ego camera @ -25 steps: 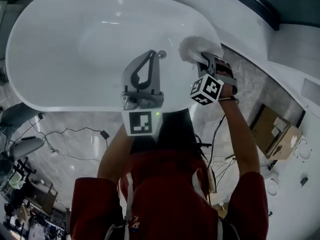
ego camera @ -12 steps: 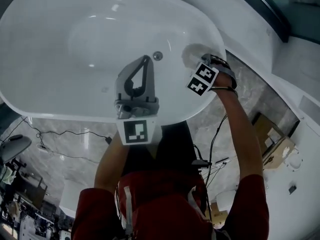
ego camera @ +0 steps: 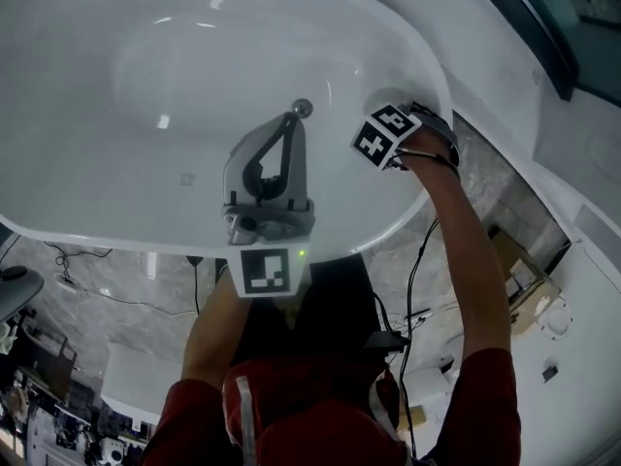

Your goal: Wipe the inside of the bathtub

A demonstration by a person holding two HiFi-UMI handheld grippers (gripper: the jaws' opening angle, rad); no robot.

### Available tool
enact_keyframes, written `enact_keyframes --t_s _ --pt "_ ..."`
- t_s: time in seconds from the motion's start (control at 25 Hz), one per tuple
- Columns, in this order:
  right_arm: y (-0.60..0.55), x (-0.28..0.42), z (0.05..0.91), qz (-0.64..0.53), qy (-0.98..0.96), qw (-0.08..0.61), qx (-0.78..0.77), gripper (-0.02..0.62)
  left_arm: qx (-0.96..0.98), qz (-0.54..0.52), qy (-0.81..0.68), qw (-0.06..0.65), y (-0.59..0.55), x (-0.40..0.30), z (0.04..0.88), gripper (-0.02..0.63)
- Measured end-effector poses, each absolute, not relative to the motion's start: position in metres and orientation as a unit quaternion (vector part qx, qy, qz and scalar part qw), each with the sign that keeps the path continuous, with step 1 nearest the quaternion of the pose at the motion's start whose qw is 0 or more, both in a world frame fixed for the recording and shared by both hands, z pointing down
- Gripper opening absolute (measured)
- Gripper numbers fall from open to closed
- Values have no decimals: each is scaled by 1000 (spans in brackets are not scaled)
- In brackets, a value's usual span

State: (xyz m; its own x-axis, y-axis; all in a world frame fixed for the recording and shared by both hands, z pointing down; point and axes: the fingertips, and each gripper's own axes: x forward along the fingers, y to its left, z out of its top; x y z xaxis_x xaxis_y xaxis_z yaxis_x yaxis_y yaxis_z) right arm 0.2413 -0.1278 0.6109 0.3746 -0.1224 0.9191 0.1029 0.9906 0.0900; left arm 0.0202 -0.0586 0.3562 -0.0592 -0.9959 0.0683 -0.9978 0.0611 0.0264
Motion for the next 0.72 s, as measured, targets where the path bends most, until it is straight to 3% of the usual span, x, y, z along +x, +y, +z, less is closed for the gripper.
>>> enact_keyframes --t_s 0.72 --pt "-122 233 714 -92 -513 853 -24 91 663 30 -747 45 -63 -25 441 15"
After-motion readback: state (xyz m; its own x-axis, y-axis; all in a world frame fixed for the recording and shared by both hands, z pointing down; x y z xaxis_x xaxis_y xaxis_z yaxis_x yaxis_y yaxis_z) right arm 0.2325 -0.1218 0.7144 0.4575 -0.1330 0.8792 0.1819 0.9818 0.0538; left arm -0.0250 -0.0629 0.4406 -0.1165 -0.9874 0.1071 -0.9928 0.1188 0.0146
